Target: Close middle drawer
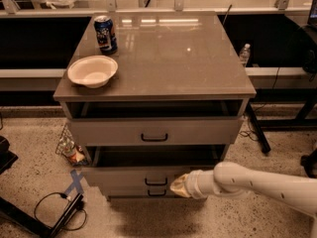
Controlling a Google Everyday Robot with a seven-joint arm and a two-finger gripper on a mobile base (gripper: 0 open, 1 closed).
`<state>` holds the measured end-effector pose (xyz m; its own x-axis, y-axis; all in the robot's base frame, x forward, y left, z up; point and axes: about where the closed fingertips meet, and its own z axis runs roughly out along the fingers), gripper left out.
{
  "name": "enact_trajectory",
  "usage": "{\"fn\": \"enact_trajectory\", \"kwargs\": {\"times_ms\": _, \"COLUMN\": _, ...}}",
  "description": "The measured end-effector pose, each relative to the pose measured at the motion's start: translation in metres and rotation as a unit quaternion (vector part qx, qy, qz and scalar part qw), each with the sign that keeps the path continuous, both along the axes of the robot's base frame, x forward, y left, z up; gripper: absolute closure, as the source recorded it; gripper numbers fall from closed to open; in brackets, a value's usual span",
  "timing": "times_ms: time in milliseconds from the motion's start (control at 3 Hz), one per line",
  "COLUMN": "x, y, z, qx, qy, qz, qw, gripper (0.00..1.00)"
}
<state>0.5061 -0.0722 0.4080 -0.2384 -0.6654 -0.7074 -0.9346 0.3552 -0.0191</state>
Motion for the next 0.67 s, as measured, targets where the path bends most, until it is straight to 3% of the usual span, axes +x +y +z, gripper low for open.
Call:
{"fn": "enact_trajectory", "kwargs": {"times_ms": 333, "x": 0.0482, "y": -0.0021, "z": 0.0023, "qx": -0.001, "qy": -0.008, "qz": 0.005, "qw": 1.0000, "gripper": 1.00}}
{"fn": "enact_trajectory", "kwargs": {"times_ms": 667, "x": 0.0482, "y": -0.0021, "z": 0.0023, "qx": -0.001, "qy": -0.008, "qz": 0.005, "qw": 1.0000, "gripper": 1.00}}
